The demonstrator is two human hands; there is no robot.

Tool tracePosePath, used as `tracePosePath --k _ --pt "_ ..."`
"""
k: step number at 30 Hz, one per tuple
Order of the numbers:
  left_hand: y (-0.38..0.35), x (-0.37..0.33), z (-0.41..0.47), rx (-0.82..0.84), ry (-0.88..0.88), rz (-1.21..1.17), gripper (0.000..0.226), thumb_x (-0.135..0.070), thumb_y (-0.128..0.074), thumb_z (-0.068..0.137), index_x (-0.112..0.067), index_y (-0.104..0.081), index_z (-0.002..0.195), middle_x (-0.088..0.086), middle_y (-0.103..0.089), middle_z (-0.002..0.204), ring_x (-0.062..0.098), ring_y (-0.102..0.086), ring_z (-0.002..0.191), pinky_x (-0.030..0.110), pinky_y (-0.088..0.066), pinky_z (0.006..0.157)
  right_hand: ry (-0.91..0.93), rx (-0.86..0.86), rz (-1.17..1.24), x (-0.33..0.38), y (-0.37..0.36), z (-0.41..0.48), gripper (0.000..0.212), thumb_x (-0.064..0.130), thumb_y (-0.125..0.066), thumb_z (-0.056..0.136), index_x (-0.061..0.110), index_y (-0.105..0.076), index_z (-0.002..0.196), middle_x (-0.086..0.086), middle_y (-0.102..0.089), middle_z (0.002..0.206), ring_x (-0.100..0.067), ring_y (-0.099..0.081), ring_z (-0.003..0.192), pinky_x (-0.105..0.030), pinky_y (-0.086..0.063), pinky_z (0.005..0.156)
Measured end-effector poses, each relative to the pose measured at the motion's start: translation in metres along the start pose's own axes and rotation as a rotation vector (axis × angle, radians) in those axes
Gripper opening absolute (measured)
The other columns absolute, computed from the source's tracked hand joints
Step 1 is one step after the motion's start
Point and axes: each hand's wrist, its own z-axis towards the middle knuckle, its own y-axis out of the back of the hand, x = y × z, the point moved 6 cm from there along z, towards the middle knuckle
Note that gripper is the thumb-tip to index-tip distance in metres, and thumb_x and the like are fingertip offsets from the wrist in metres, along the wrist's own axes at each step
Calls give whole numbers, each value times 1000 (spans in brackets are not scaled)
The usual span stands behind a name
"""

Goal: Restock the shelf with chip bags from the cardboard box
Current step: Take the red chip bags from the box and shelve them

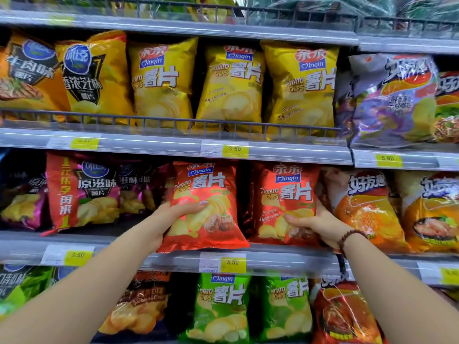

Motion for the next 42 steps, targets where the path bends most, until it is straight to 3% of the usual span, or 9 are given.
tracePosePath --k 4,11,16,19,22,26,32,37,42 --pt "0 2 2 -10 18 -15 95 -36 -97 29 -11 -67 116 17 -75 102 30 -73 80 39 -60 71 -75 112 -49 -2 2 -12 112 33 -94 44 32 -30 136 4 -60 124 -5 -61 107 -17 -52 74" --pt "-1 -6 -8 6 2 -10 94 -35 -96 23 -10 -70 109 14 -76 93 25 -74 69 31 -58 56 -196 125 -181 5 4 -29 75 15 -77 76 20 -35 138 3 -61 123 -8 -59 107 -20 -45 77" --pt "4 -11 -10 2 -13 15 89 -35 -96 30 -13 -68 112 13 -77 96 24 -74 72 32 -59 60 -39 -333 -571 25 2 -58 86 24 -76 78 11 -24 145 -10 -47 139 -25 -49 120 -36 -43 97" --pt "2 -8 -7 -47 -11 -3 73 -26 -93 49 -10 -66 114 16 -76 97 26 -73 71 37 -61 64 323 -619 -894 54 -31 -84 76 22 -69 80 7 -30 144 -13 -41 141 -32 -39 129 -39 -35 107" --pt "1 -5 -2 -95 -6 0 65 -20 -89 59 -10 -63 117 15 -75 100 26 -74 73 35 -59 62 542 -371 -829 73 -85 -85 65 26 -67 83 18 -38 141 -2 -47 136 -20 -43 126 -29 -35 106" --pt "-3 -5 7 -103 -6 41 70 -25 -90 58 -11 -62 120 12 -76 101 26 -74 81 38 -60 70 270 11 -496 66 -142 -68 83 48 -66 81 35 -19 149 2 -35 145 -14 -39 132 -33 -35 110" --pt "3 -21 19 -420 -218 359 106 -43 -90 49 -20 -30 133 6 -59 121 24 -62 108 43 -52 96 222 4 -576 57 -160 -33 102 40 -77 74 39 -8 149 -6 -39 133 -22 -47 122 -29 -38 102" --pt "-14 -24 47 -349 -306 414 95 -30 -82 72 -23 -24 146 1 -51 123 23 -53 117 32 -43 102 185 -10 -660 52 -161 4 104 24 -76 77 41 -4 149 -11 -30 141 -27 -55 117 -33 -44 103" --pt "-12 -14 93 -265 -234 719 101 -58 -69 75 -32 -9 152 5 -41 151 29 -44 135 36 -38 109 128 -26 -772 36 -161 51 98 11 -64 84 48 1 147 -11 -15 150 -32 -56 114 -35 -49 98"
